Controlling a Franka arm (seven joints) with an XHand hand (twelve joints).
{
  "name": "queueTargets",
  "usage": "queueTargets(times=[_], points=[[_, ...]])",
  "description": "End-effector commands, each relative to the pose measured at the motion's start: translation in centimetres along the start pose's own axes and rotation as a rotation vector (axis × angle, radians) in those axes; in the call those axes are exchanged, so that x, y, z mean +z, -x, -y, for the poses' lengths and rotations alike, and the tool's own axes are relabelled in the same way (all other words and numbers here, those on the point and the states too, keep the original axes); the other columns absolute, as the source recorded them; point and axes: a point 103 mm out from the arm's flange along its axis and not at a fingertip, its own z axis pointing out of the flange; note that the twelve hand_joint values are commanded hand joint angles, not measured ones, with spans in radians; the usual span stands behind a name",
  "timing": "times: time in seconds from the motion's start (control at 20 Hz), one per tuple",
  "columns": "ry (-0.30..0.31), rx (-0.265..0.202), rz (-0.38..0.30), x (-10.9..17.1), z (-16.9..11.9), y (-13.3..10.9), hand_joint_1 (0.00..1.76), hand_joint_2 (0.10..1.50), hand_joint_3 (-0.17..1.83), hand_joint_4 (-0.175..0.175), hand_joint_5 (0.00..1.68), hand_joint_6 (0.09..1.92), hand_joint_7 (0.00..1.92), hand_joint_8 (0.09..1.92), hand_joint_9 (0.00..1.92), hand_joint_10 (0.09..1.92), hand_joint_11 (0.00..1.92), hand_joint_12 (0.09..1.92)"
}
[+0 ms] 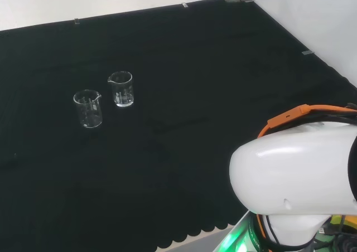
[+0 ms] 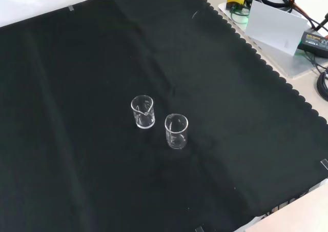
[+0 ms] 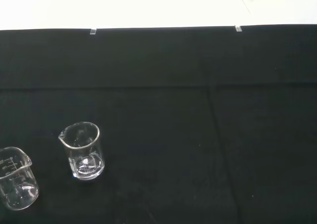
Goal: Pick up the beaker on the right.
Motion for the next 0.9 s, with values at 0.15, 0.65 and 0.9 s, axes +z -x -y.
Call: queueTargets(times=[0.15,0.65,0.9], points=[[0.047,0.056,0.119,-7.6,1.2,0.0,0.06,1.31,0.37,-0.035,0.17,0.09,0.03,0.38,0.08,0.66,0.0,0.99],[0.017,0.064,0.102,-6.1,0.3,0.8,0.03,1.36,0.29,-0.035,0.17,0.09,0.02,0.41,0.08,0.66,0.0,0.98],[-0.005,0.079,0.073,-4.1,-0.4,1.3,0.12,1.3,0.24,-0.039,0.15,0.09,0.01,0.41,0.07,0.66,0.0,0.95]])
